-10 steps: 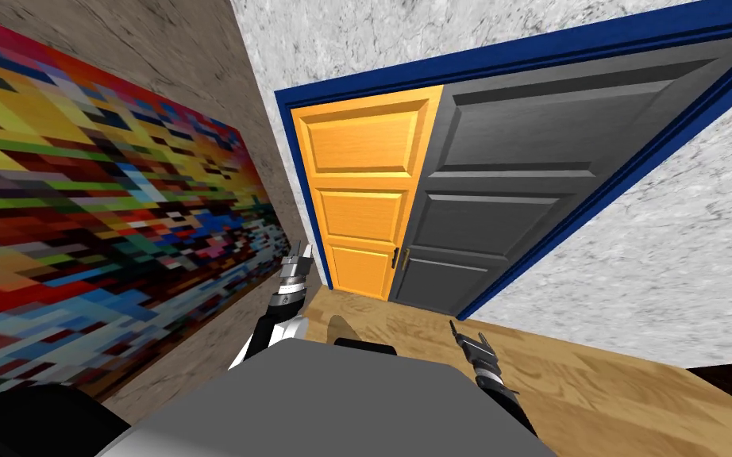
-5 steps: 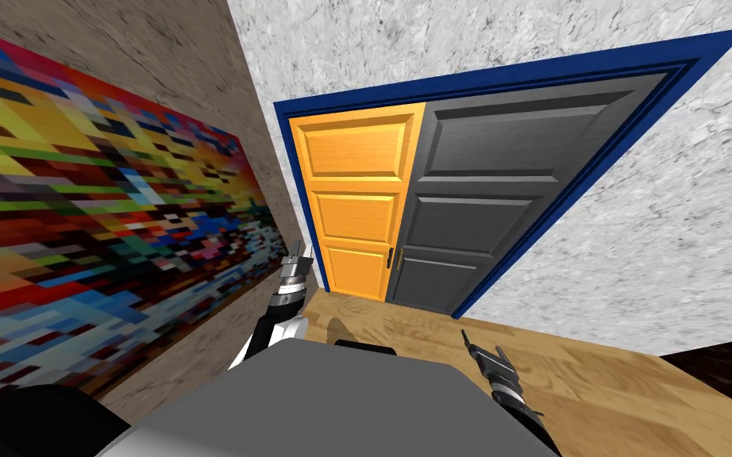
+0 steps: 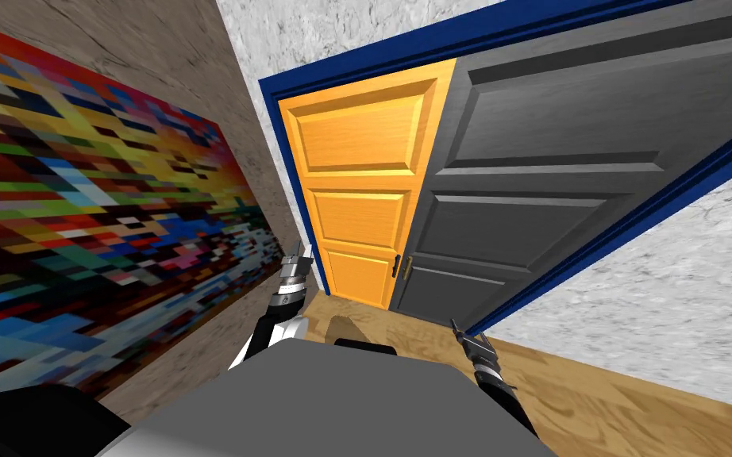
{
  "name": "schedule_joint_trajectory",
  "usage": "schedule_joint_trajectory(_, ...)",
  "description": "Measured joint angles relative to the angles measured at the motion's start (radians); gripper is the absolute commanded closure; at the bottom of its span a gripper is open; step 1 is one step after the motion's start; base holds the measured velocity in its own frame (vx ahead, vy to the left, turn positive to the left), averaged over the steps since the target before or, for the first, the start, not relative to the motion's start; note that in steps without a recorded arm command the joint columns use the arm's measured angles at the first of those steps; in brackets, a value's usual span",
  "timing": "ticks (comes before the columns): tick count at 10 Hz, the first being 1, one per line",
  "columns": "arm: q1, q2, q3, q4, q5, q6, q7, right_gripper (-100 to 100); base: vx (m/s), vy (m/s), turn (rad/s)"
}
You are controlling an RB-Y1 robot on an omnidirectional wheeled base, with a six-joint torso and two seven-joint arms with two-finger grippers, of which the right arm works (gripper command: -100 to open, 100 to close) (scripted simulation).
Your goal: Pull the door open
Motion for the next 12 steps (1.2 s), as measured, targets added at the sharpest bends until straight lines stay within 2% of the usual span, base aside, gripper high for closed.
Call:
schedule_joint_trajectory(1, -0.001, 0.002, 0.001, -0.014, 0.000, 0.002, 0.000, -100, 0.118, 0.017, 0.065)
schedule_joint_trajectory(3, -0.002, 0.021, 0.004, -0.067, 0.002, 0.018, 0.020, -100, 0.170, 0.033, 0.140)
schedule_joint_trajectory(5, -0.043, 0.031, 0.023, -0.046, 0.013, 0.006, 0.005, -100, 0.197, 0.006, 0.109)
schedule_joint_trajectory(6, -0.054, 0.044, 0.030, -0.051, 0.017, 0.000, 0.004, -100, 0.168, 0.004, 0.118)
schedule_joint_trajectory(7, -0.058, 0.049, 0.031, -0.085, 0.017, 0.014, 0.014, -100, 0.175, 0.044, 0.162)
schedule_joint_trajectory(8, -0.088, 0.060, 0.043, -0.072, 0.024, 0.011, 0.010, -100, 0.232, 0.068, 0.159)
schedule_joint_trajectory(9, -0.095, 0.071, 0.048, -0.094, 0.027, 0.012, 0.014, -100, 0.210, 0.060, 0.020)
schedule_joint_trajectory(10, -0.090, 0.075, 0.056, -0.098, 0.030, 0.009, 0.010, -100, 0.062, 0.028, -0.017)
schedule_joint_trajectory(11, -0.089, 0.075, 0.057, -0.098, 0.031, 0.008, 0.009, 100, -0.020, 0.002, 0.026)
schedule_joint_trajectory(12, -0.089, 0.078, 0.059, -0.100, 0.032, 0.007, 0.009, 100, -0.032, 0.017, 0.059)
